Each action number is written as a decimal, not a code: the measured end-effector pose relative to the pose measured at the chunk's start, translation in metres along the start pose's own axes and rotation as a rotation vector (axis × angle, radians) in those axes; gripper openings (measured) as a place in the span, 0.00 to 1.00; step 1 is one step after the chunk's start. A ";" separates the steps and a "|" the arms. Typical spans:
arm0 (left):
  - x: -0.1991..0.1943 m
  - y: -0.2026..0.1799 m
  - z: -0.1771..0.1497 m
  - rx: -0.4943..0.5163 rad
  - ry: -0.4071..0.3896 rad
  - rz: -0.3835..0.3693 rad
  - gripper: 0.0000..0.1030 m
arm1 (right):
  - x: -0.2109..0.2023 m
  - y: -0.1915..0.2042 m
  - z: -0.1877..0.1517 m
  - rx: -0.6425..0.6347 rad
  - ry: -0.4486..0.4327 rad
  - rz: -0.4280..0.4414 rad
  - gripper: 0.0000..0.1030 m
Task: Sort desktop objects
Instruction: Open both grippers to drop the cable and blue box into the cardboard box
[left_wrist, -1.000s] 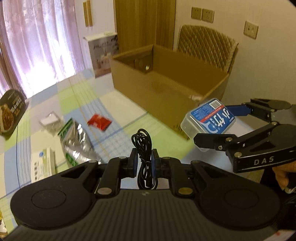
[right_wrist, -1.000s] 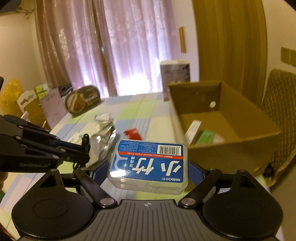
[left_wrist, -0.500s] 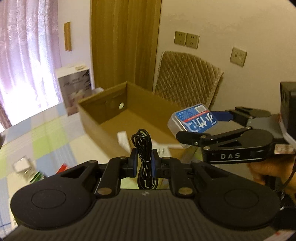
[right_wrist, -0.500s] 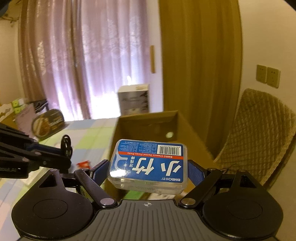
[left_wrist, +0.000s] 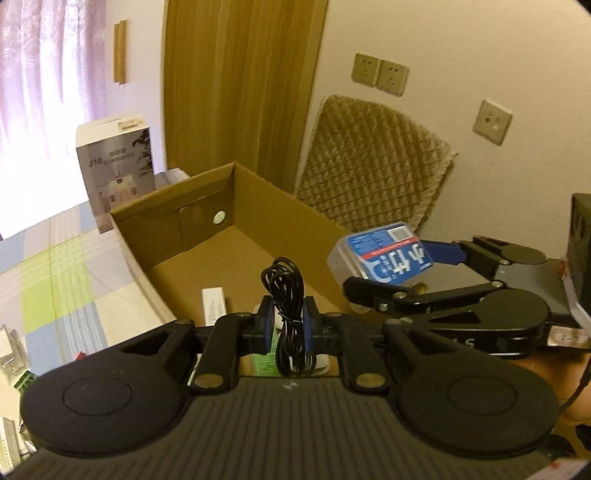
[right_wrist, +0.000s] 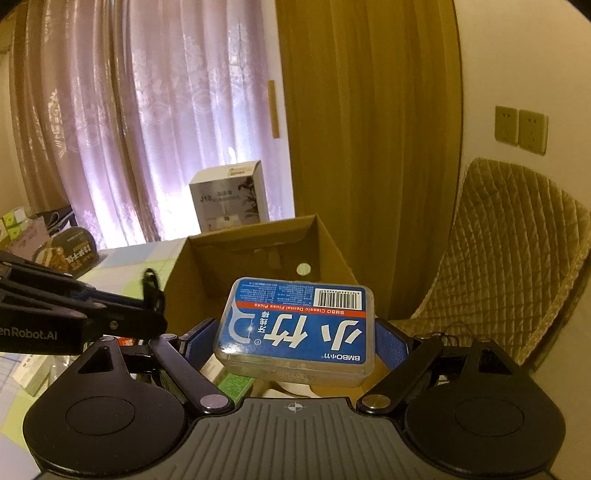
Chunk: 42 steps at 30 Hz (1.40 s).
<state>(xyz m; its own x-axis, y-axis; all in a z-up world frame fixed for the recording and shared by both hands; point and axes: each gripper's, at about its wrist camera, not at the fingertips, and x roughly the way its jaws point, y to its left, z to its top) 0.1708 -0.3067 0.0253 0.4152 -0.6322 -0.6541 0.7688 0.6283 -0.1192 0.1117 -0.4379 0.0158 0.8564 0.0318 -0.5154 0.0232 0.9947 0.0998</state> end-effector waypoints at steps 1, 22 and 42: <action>0.001 0.001 -0.001 -0.001 -0.002 0.006 0.20 | 0.001 -0.001 -0.001 0.002 0.003 0.000 0.83; -0.035 0.019 -0.024 -0.024 -0.037 0.051 0.30 | 0.020 0.004 -0.002 -0.011 0.048 0.028 0.83; -0.073 0.055 -0.069 -0.096 -0.019 0.135 0.49 | -0.008 0.001 0.008 0.085 0.003 0.039 0.95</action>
<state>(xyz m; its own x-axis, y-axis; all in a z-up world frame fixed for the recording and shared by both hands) 0.1497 -0.1949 0.0148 0.5217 -0.5467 -0.6549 0.6555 0.7482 -0.1025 0.1090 -0.4384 0.0271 0.8557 0.0708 -0.5126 0.0338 0.9808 0.1919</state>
